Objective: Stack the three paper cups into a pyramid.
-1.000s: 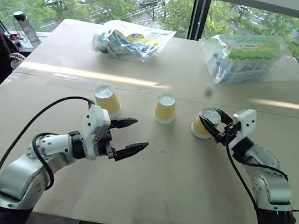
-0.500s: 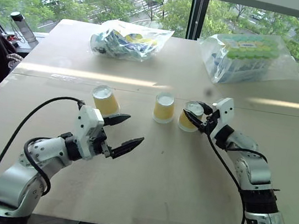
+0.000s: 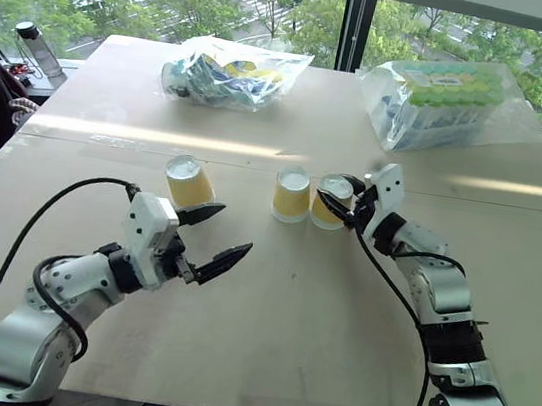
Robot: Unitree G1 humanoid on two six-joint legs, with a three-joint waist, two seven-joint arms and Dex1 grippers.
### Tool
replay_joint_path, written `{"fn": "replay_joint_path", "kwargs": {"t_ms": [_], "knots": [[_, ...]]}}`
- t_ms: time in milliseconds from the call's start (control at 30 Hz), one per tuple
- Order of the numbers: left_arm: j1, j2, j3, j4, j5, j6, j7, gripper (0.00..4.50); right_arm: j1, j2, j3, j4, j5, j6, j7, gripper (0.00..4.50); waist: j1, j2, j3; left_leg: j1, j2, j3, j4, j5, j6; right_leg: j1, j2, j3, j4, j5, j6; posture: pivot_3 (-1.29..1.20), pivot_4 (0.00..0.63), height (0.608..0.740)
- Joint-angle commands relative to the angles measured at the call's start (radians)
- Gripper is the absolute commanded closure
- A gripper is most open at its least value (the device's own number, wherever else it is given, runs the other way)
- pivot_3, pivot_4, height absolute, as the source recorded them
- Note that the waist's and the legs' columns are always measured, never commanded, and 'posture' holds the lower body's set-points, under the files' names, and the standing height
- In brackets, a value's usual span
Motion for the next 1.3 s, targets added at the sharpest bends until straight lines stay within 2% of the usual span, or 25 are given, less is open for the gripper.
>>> {"fn": "replay_joint_path", "kwargs": {"t_ms": [33,233,300,333,400,433,633,833,900,967,1033,1133,1300], "knots": [[0.0,-0.007,0.03,-0.023,0.011,-0.026,0.02,0.0,-0.018,0.013,0.002,-0.002,-0.006,-0.008,-0.002,2.47,0.0,0.0,0.0,0.0,0.0,0.0,0.0,0.0,0.0,0.0,0.0,0.0,0.0,0.0,0.0,0.0,0.15,0.74],[0.003,-0.01,0.026,-0.026,0.009,-0.029,0.022,0.0,-0.028,0.018,0.002,0.008,-0.005,0.003,0.01,2.47,-0.001,0.0,0.0,0.001,0.0,0.0,0.0,0.0,0.0,0.0,0.0,0.0,0.001,0.0,0.0,0.0,0.15,0.74],[0.004,-0.018,0.029,-0.026,0.007,-0.029,0.031,0.0,-0.025,0.009,0.003,-0.008,0.011,0.039,0.028,1.43,-0.001,0.0,0.0,0.001,0.0,0.0,0.0,0.0,0.0,0.0,0.0,0.0,0.001,0.0,0.0,0.0,0.15,0.74],[0.005,-0.023,0.031,-0.027,0.007,-0.029,0.036,0.0,-0.023,0.007,0.002,-0.011,0.01,0.037,0.029,1.13,-0.001,0.0,0.0,0.001,0.0,0.0,0.0,0.0,0.0,0.0,0.0,0.0,0.001,0.0,0.0,0.0,0.15,0.74],[0.012,-0.043,0.041,-0.031,0.005,-0.031,0.057,0.0,-0.016,0.001,-0.001,-0.02,0.008,0.04,0.032,0.14,-0.001,0.0,0.0,0.0,0.0,0.0,0.0,0.0,0.0,0.0,0.0,0.0,0.001,0.0,0.0,0.0,0.15,0.74],[0.018,-0.058,0.045,-0.029,0.015,-0.042,0.074,0.0,-0.011,-0.003,-0.006,-0.023,0.007,0.038,0.032,0.06,-0.001,0.0,0.0,0.0,0.0,0.0,0.0,0.0,0.0,0.0,0.0,0.0,0.001,0.0,0.0,0.0,0.15,0.74],[0.04,-0.173,0.073,-0.031,0.073,-0.148,0.171,0.0,0.027,-0.05,-0.022,-0.078,0.031,0.047,0.074,0.06,0.003,0.0,0.0,-0.001,0.0,-0.001,-0.001,0.0,0.0,0.0,-0.001,-0.001,-0.001,0.0,0.0,0.0,0.15,0.74],[-0.009,-0.246,0.108,0.031,0.193,-0.241,0.318,0.0,0.145,-0.168,-0.029,-0.209,0.072,0.102,0.146,0.06,0.007,-0.001,0.0,-0.001,-0.001,-0.001,-0.001,0.0,0.0,0.0,-0.001,-0.001,-0.001,0.0,0.0,0.0,0.15,0.74],[-0.041,-0.256,0.107,0.07,0.221,-0.24,0.357,0.0,0.206,-0.234,-0.037,-0.276,0.108,0.133,0.205,0.06,0.01,0.0,0.0,-0.001,-0.001,-0.002,-0.001,0.0,0.0,0.0,-0.001,-0.002,-0.001,0.0,0.0,0.0,0.15,0.74],[-0.073,-0.264,0.099,0.112,0.265,-0.256,0.394,0.0,0.286,-0.317,-0.06,-0.369,0.208,0.161,0.327,0.06,0.01,-0.001,0.0,-0.001,-0.002,-0.002,-0.001,0.0,0.0,0.0,-0.001,-0.001,-0.002,0.0,0.0,0.0,0.15,0.74],[-0.104,-0.275,0.092,0.153,0.295,-0.253,0.431,0.0,0.339,-0.354,-0.113,-0.439,0.309,0.154,0.403,0.06,0.013,-0.002,0.001,-0.002,-0.002,-0.002,-0.001,0.0,0.0,0.0,-0.001,-0.002,-0.003,0.001,0.001,0.0,0.15,0.74],[-0.141,-0.276,0.082,0.21,0.327,-0.241,0.46,0.0,0.365,-0.34,-0.184,-0.494,0.405,0.116,0.418,0.06,0.002,-0.003,0.002,-0.002,-0.001,-0.002,-0.001,0.0,0.0,0.001,-0.001,-0.002,-0.004,0.002,0.003,0.0,0.15,0.74],[-0.205,-0.271,0.059,0.311,0.364,-0.254,0.467,0.0,0.369,-0.3,-0.224,-0.539,0.452,0.062,0.398,0.06,0.005,-0.004,0.002,0.0,-0.001,-0.002,-0.001,0.0,0.0,0.002,0.0,-0.002,-0.003,0.002,0.003,0.0,0.15,0.74]]}}
